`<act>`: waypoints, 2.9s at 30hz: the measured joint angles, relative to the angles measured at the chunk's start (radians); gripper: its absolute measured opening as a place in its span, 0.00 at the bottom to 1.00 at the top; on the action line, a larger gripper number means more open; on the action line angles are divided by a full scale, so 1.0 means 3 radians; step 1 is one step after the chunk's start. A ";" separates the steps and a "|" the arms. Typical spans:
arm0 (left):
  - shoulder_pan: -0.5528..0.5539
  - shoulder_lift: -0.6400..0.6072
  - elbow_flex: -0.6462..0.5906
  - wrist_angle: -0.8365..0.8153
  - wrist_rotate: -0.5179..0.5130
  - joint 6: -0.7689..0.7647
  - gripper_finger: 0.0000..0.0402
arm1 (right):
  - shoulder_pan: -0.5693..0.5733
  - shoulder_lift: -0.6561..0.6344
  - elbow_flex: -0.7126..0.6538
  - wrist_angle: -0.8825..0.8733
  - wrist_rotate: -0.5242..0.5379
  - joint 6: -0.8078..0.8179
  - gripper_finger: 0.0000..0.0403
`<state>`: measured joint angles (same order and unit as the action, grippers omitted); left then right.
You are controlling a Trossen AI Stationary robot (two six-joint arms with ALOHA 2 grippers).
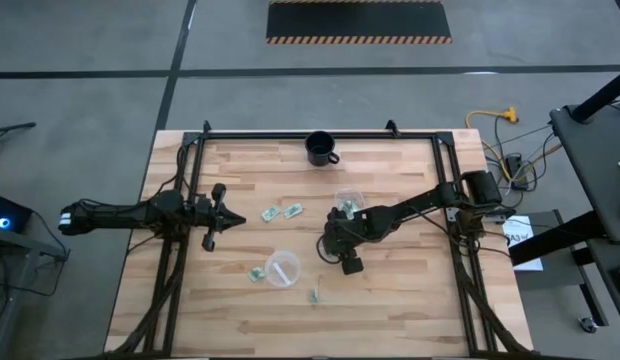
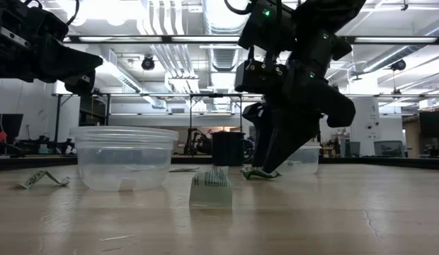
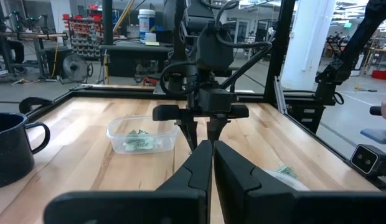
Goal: Pick and place items into bin
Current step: Put the green stevia packet into the right transparent bin
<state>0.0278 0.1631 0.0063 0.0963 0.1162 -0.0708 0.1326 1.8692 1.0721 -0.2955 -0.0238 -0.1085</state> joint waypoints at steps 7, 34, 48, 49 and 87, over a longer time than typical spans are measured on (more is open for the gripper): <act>0.0000 0.0000 0.0000 0.0001 0.0000 -0.0001 0.00 | 0.0000 0.0000 -0.0104 0.0213 0.0000 -0.0009 0.36; -0.0001 0.0000 0.0000 0.0000 0.0000 -0.0001 0.00 | -0.0051 -0.0001 -0.0183 0.0430 -0.0201 -0.0180 0.02; -0.0001 0.0000 0.0000 0.0001 0.0000 0.0000 0.00 | -0.0050 -0.0001 -0.0183 0.0530 -0.0111 -0.0089 0.02; -0.0001 0.0000 0.0000 0.0000 0.0000 0.0000 0.00 | -0.0051 -0.0001 -0.0183 0.0549 -0.0098 -0.0046 0.02; 0.0000 0.0000 0.0000 0.0001 0.0000 -0.0001 0.00 | 0.0374 -0.0059 0.0014 -0.0010 0.3109 -0.0197 0.02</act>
<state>0.0279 0.1631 0.0063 0.0967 0.1162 -0.0710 0.2447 1.8515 1.0763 -0.2983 0.9088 -0.1677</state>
